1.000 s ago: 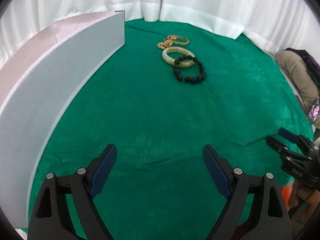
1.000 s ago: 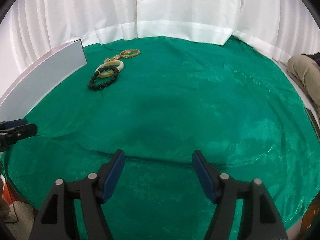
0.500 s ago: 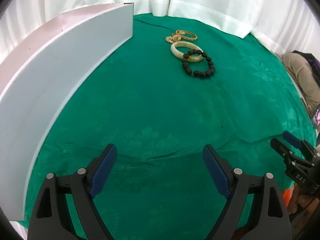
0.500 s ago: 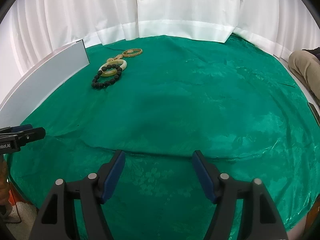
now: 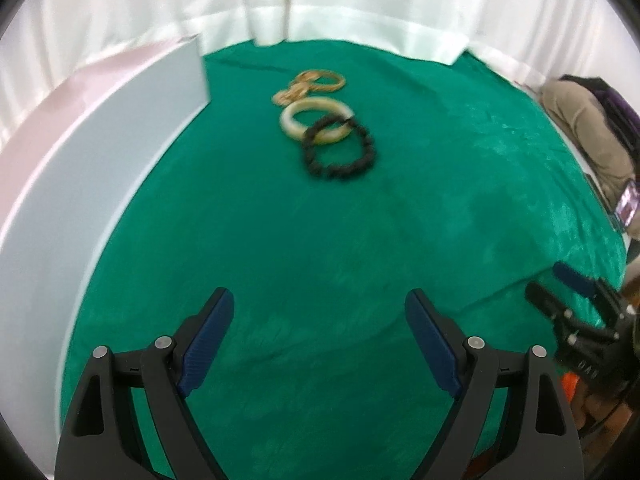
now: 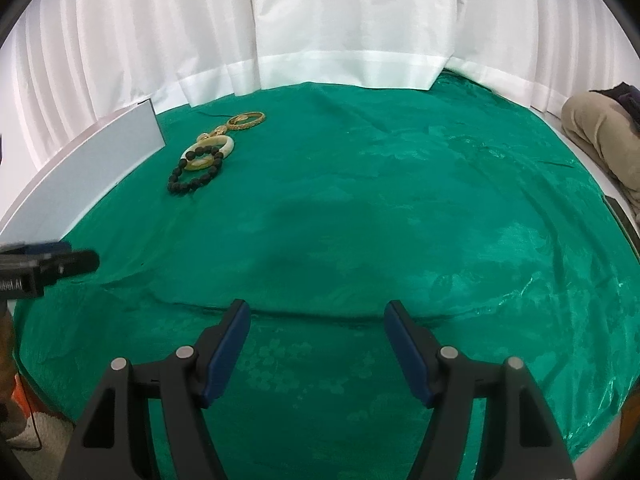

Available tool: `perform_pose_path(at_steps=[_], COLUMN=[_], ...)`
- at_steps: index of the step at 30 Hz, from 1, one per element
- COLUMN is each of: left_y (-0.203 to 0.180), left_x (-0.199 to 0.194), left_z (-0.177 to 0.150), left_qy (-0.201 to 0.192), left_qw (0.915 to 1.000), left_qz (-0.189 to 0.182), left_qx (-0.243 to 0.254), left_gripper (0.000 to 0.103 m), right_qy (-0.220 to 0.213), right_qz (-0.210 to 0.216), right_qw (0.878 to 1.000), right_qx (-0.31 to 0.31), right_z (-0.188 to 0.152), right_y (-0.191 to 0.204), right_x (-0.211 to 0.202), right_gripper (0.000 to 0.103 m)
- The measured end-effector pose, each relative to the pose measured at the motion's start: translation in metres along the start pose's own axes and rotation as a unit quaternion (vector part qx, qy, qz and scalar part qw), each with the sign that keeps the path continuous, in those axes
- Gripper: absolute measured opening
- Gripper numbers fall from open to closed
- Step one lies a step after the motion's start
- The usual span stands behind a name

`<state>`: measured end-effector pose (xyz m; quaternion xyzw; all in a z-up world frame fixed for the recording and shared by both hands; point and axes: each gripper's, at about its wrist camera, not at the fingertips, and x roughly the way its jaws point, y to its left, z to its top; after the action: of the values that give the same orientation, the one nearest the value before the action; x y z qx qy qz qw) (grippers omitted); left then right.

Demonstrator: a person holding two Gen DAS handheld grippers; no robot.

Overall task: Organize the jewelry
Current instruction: 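Open both tools in the box and withdraw them over the table, then grasp the black bead bracelet with the left tool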

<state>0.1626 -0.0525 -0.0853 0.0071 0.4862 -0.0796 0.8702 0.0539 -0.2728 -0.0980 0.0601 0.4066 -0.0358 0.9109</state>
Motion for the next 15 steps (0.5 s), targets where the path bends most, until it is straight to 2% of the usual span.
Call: perform_pose_path(at_steps=[4,6,10,15], left_y=[-0.020,-0.024,-0.020,-0.009], left_x=[0.011,0.027,0.059,0.097], left_z=[0.027,0.043,0.077,0.112], left_qy=[-0.006,0.003,0.016,0.017], left_qw=[0.9991,0.9989,0.9996,0.9996], left_qz=[-0.011,-0.004,-0.007,0.012], left_qx=[0.040,0.047,0.020,-0.018], left_gripper=[0.088,0.088,0.088,0.089], right_qy=[0.002,0.001,0.001,0.006], right_qz=[0.008,0.009,0.012,0.020], right_qw=[1.000,1.000,1.000,1.000], right_qx=[0.007,0.008,0.013,0.019], right_z=[-0.001,-0.001,-0.003,-0.007], right_y=[-0.003,-0.004,-0.007,-0.006], right_x=[0.001,0.000,-0.001,0.001], right_gripper=[0.071,0.071,0.071,0.071])
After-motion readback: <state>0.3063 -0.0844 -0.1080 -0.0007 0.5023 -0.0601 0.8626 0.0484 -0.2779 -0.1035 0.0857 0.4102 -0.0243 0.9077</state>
